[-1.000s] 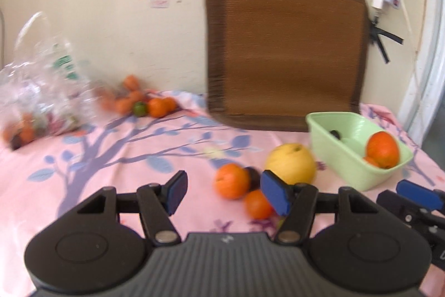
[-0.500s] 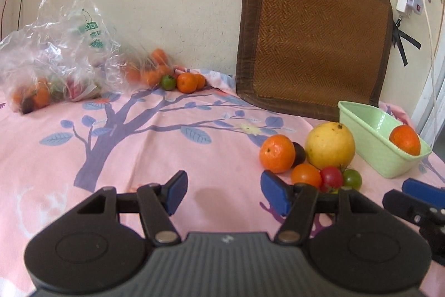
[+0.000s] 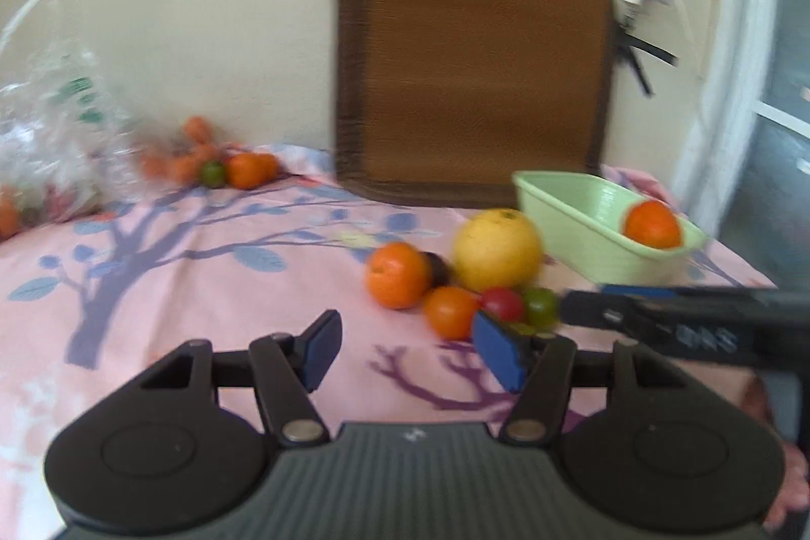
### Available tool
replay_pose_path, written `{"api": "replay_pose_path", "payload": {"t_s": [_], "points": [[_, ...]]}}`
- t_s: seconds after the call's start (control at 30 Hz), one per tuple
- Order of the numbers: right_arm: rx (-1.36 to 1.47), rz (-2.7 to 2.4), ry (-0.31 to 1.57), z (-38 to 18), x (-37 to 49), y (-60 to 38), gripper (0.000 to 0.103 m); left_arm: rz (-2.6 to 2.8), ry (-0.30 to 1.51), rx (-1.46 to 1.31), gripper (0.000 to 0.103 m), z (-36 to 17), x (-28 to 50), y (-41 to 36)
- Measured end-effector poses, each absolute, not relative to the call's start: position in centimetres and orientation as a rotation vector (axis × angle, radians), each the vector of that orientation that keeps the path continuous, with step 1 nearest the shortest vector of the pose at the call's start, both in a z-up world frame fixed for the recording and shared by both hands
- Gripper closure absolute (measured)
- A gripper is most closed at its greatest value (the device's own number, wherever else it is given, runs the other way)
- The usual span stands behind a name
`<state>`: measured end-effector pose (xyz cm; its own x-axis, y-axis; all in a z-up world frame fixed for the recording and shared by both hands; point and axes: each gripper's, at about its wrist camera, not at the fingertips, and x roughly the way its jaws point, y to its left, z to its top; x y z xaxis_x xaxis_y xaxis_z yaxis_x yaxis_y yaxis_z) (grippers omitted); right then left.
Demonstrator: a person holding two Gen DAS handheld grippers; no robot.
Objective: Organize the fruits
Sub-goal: 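Grasp a green lime from the pile with the left tool, then place the green lime into the basket and open the left tool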
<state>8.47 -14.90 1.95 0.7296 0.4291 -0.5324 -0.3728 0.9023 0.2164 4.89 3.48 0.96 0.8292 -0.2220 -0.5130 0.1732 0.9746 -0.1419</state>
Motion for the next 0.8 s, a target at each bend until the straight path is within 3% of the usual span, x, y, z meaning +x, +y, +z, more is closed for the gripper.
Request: {"api": "replay_pose_path", "payload": {"t_s": [0.2, 0.33, 0.37, 0.4, 0.57, 0.8], "points": [[0.116, 0.519, 0.679, 1.2, 10.7, -15.1, 0.063, -0.266, 0.617, 0.031, 0.046, 0.4, 6.0, -0.8], [0.148, 0.567, 0.706, 0.6, 11.4, -15.3, 0.065, -0.284, 0.669, 0.052, 0.06, -0.2, 7.2, -2.0], [0.154, 0.58, 0.705, 0.5, 11.5, -15.5, 0.068, -0.293, 0.675, 0.05, 0.072, -0.3, 7.3, -2.1], [0.156, 0.588, 0.703, 0.5, 11.5, -15.6, 0.073, -0.301, 0.682, 0.049, 0.075, -0.4, 7.4, -2.2], [0.164, 0.602, 0.678, 0.9, 10.6, -16.4, 0.074, -0.304, 0.666, 0.053, 0.075, -0.3, 6.7, -2.2], [0.128, 0.509, 0.491, 3.0, 7.8, -19.8, 0.074, -0.354, 0.559, -0.004, 0.075, 2.8, 6.8, -3.9]]}}
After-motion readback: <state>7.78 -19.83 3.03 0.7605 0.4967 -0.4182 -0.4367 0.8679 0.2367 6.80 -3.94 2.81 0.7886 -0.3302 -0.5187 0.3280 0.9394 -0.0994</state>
